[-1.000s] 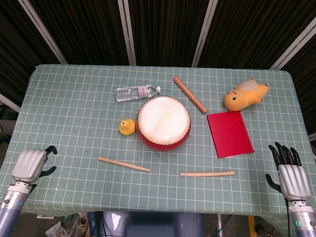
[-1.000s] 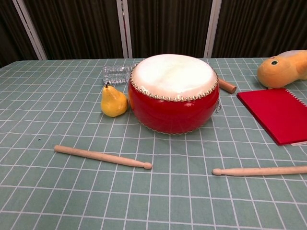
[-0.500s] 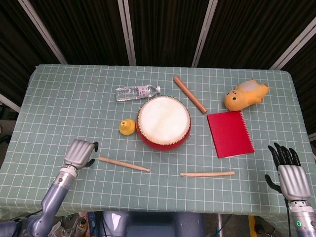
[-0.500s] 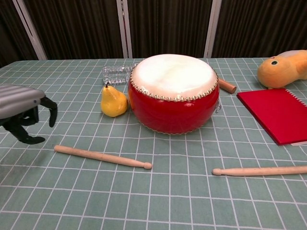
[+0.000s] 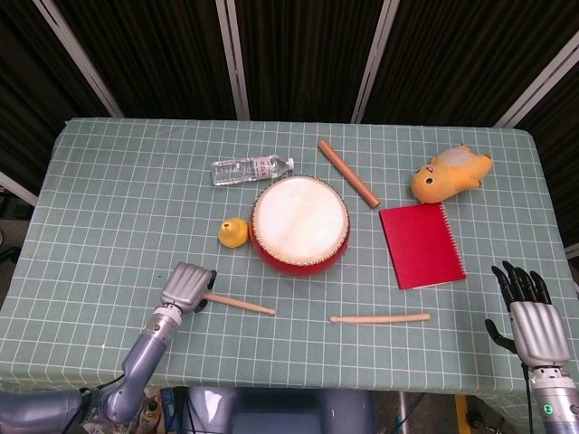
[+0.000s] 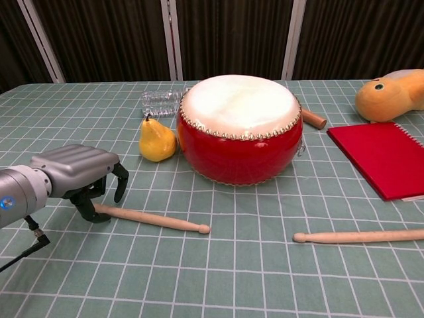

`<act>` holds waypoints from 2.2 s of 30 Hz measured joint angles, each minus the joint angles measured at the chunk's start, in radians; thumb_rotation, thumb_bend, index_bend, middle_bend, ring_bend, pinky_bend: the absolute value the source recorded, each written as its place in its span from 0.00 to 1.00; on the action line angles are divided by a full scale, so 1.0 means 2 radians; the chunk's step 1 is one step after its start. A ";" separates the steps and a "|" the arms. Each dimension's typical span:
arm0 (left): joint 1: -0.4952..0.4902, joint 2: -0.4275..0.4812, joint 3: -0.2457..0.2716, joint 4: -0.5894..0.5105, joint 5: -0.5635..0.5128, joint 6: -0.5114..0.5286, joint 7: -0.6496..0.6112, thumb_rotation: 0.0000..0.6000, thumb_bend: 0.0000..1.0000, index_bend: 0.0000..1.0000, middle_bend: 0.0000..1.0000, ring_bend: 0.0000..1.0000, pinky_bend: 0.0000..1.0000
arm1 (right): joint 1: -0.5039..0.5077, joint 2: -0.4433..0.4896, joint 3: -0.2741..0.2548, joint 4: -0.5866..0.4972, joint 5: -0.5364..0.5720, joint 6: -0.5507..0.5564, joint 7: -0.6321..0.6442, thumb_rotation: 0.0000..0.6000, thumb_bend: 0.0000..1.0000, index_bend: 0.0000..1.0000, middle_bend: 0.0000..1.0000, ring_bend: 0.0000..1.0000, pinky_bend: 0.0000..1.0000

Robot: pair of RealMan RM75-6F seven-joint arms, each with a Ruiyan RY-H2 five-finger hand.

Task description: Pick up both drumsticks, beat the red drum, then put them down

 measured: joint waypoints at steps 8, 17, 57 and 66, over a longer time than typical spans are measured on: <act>-0.015 -0.022 0.006 0.021 -0.016 0.005 0.001 1.00 0.40 0.60 1.00 1.00 1.00 | 0.000 0.001 0.000 -0.001 0.002 -0.001 0.002 1.00 0.36 0.00 0.00 0.00 0.00; -0.017 -0.020 0.014 0.008 -0.014 0.021 -0.012 1.00 0.53 0.76 1.00 1.00 1.00 | 0.000 0.002 0.000 -0.001 0.003 -0.002 0.006 1.00 0.36 0.00 0.00 0.00 0.00; 0.081 0.233 0.007 -0.172 0.139 0.124 -0.231 1.00 0.53 0.77 1.00 1.00 1.00 | 0.075 -0.121 -0.002 -0.054 0.122 -0.099 -0.253 1.00 0.36 0.48 1.00 1.00 1.00; 0.080 0.236 0.005 -0.164 0.141 0.117 -0.240 1.00 0.53 0.77 1.00 1.00 1.00 | 0.088 -0.143 0.005 -0.024 0.158 -0.104 -0.265 1.00 0.36 0.48 1.00 1.00 1.00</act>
